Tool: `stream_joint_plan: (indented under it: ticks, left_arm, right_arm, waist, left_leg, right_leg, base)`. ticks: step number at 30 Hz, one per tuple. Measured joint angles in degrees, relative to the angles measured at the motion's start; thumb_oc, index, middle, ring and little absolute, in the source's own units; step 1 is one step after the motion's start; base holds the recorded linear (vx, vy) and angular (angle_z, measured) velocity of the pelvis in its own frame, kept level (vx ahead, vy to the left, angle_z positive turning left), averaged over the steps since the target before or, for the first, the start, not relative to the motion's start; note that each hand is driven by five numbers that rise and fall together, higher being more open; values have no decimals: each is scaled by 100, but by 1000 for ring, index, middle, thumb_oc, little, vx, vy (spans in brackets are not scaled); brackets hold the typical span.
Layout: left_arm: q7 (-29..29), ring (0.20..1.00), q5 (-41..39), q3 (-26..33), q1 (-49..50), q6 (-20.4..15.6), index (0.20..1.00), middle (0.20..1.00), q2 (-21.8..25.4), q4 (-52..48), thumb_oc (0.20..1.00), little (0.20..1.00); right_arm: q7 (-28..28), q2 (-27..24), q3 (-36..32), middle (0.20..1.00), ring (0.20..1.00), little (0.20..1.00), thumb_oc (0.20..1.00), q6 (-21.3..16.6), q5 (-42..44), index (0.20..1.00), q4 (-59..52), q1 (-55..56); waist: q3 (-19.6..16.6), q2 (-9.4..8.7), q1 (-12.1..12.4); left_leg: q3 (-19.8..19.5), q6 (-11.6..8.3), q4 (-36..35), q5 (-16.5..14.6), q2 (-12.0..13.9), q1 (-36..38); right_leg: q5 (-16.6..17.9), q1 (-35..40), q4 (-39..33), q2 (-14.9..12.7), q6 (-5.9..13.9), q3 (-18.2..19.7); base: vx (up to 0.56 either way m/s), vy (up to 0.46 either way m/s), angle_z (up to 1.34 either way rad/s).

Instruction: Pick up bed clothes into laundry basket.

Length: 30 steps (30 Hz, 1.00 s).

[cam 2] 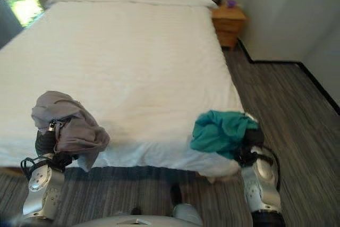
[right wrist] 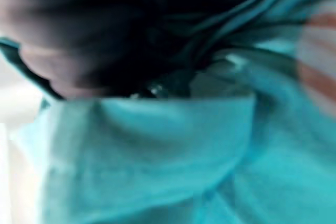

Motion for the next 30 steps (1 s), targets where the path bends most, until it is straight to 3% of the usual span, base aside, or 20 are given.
stream_joint_plan:
  ticks: [2, 3, 5, 7, 8, 9, 10, 12, 13, 14, 16, 17, 19, 21, 22, 23, 24, 25, 27, 30]
  left_arm:
    - [9, 200, -29, 229, -93, -1, 200, 200, 19, -14, 200, 200]
    - [11, 200, -60, 301, -81, -7, 200, 200, 87, -78, 200, 200]
    - [-6, 200, -116, 599, -141, -93, 200, 200, 219, -57, 200, 200]
    - [-12, 200, -261, 673, -290, -139, 200, 200, 208, -6, 200, 200]
    - [-10, 200, -321, 505, -427, -150, 200, 200, 172, -33, 200, 200]
    - [-25, 200, -366, 549, -431, -165, 200, 200, 143, -51, 200, 200]
    - [-17, 200, -506, 524, -391, -169, 200, 200, -28, -18, 200, 200]
    - [-24, 200, -517, 423, -493, -173, 200, 200, 26, -52, 200, 200]
    - [-45, 200, -523, 381, -540, -149, 200, 200, 15, -50, 200, 200]
    - [-54, 200, -523, 346, -534, -138, 200, 200, 3, -50, 200, 200]
    - [-186, 200, -512, 204, -740, -126, 200, 200, -124, -48, 200, 200]
    - [-249, 200, -514, 58, -791, -155, 200, 200, -168, -68, 200, 200]
    - [-334, 200, -514, -125, -823, -103, 200, 200, -195, -46, 200, 200]
    - [-375, 200, -521, -248, -888, -74, 200, 200, -210, -42, 200, 200]
    - [-397, 200, -591, -397, -825, -68, 200, 200, -243, -35, 200, 200]
    - [-433, 200, -656, -458, -789, -30, 200, 200, -255, -23, 200, 200]
    - [-435, 200, -690, -504, -843, -3, 200, 200, -315, 5, 200, 200]
    - [-440, 200, -708, -549, -858, 1, 200, 200, -406, -2, 200, 200]
    - [-481, 200, -701, -736, -842, 30, 200, 200, -449, 3, 200, 200]
    - [-527, 200, -677, -738, -783, 71, 200, 200, -435, 6, 200, 200]
  right_arm:
    - [-190, 122, -577, 200, 200, 200, 200, -2, 1, 200, 194, 203]
    - [-203, 192, -795, 200, 200, 200, 200, -20, 0, 200, 205, 350]
    - [-418, 197, -1132, 200, 200, 200, 200, -66, 4, 200, 413, 536]
    - [-478, 189, -1278, 200, 200, 200, 200, -76, 4, 200, 418, 635]
    - [-529, 254, -1297, 200, 200, 200, 200, -82, 2, 200, 396, 688]
    - [-543, 277, -1257, 200, 200, 200, 200, -86, -2, 200, 397, 655]
    - [-528, 250, -980, 200, 200, 200, 200, -90, -16, 200, 331, 648]
    - [-597, 254, -856, 200, 200, 200, 200, -124, -117, 200, 185, 612]
    - [-623, 234, -637, 200, 200, 200, 200, -132, -213, 200, 160, 478]
    - [-623, 233, -550, 200, 200, 200, 200, -133, -214, 200, 150, 389]
    - [-622, 167, -524, 200, 200, 200, 200, -131, -211, 200, 153, 431]
    - [-615, 137, -389, 200, 200, 200, 200, -153, -206, 200, 157, 521]
    - [-433, 147, 97, 200, 200, 200, 200, -100, -172, 200, 160, 587]
    - [-343, 153, 353, 200, 200, 200, 200, -89, -150, 200, 181, 572]
    - [-234, 121, 503, 200, 200, 200, 200, -41, -151, 200, 171, 577]
    - [-176, 130, 505, 200, 200, 200, 200, -44, -148, 200, 144, 533]
    - [-181, 112, 487, 200, 200, 200, 200, -46, -82, 200, 182, 537]
    - [-182, 98, 481, 200, 200, 200, 200, -8, -57, 200, 190, 534]
    - [-155, 90, 481, 200, 200, 200, 200, -3, 21, 200, 173, 584]
    - [-132, 97, 501, 200, 200, 200, 200, 23, 14, 200, 171, 640]
  waist:
    - [107, 207, -207]
    - [87, 158, -323]
    - [184, 198, -472]
    - [241, 313, -578]
    - [271, 234, -730]
    - [312, 269, -633]
    - [270, 329, -434]
    - [278, 180, -426]
    - [266, 143, -471]
    - [269, 169, -459]
    - [267, 344, -540]
    - [226, 403, -450]
    - [204, 389, -370]
    - [254, 222, -255]
    - [234, 128, 37]
    - [236, 135, 70]
    - [274, 64, 87]
    - [272, 68, 115]
    - [272, 51, 110]
    - [265, 68, 125]
  left_leg:
    - [834, 17, -244, 139, 335, 107]
    - [1100, 10, -302, 160, 361, 149]
    - [2025, 79, -425, 146, 553, 280]
    - [2150, 70, -500, 120, 708, 275]
    - [2615, 90, -397, 147, 815, 298]
    - [2898, 88, -434, 148, 889, 413]
    - [3116, -34, -490, 63, 1045, 591]
    - [3393, -127, -453, 52, 1018, 679]
    - [3638, -135, -398, 49, 999, 711]
    - [3628, -150, -380, 40, 1068, 690]
    - [3371, -531, -373, -16, 1177, 771]
    - [3644, -730, -287, -7, 1330, 787]
    - [3665, -872, 192, -119, 1529, 636]
    - [3223, -867, 816, -134, 1601, 443]
    - [2710, -890, 1100, -177, 1642, 282]
    - [2576, -948, 1023, -207, 1704, 220]
    - [1898, -995, 820, -236, 1492, 145]
    - [1737, -975, 602, -221, 1339, 116]
    - [1908, -758, 279, -78, 1103, -124]
    - [2039, -617, 217, -7, 725, -303]
  right_leg:
    - [417, -300, 556, 269, -117, -355]
    - [475, -291, 568, 312, -86, -461]
    - [275, -258, 934, 249, -133, -985]
    - [177, -185, 1199, 150, -86, -1285]
    - [-55, 135, 1269, -46, -100, -1644]
    - [-289, 124, 1638, -155, -306, -2153]
    - [-258, 621, 1524, -197, -410, -2352]
    - [-435, 788, 1282, -327, -568, -2628]
    - [-357, 748, 1027, -175, -702, -2865]
    - [-324, 760, 915, -169, -750, -2866]
    - [-355, 793, 765, 35, -795, -2909]
    - [-408, 808, 652, 75, -830, -3184]
    - [-423, 865, 487, 187, -998, -3141]
    - [-333, 833, 457, 308, -1186, -2827]
    - [-289, 847, 379, 285, -1268, -2640]
    - [-265, 890, 298, 300, -1252, -2694]
    - [-249, 894, 279, 307, -1279, -2529]
    - [-250, 919, 232, 278, -1278, -2538]
    - [-247, 967, 100, 293, -1274, -2621]
    - [-249, 939, 89, 359, -1271, -2620]
  base:
    - [-137, 118, -185]
    - [-274, 115, -194]
    - [-148, 70, -205]
    - [-293, 79, -147]
    - [-325, 80, -138]
    - [-200, -28, -219]
    - [-137, -28, -203]
    - [-101, -50, -162]
    - [-27, -34, -140]
    - [-116, -230, -134]
    - [-121, -388, -63]
    - [-29, -267, -54]
    - [-75, -225, -52]
    - [-33, -108, -58]
    - [6, -113, -99]
    - [6, -112, -81]
    - [27, -24, -25]
    - [73, -3, -15]
    - [90, -11, -14]
    - [87, 68, -27]
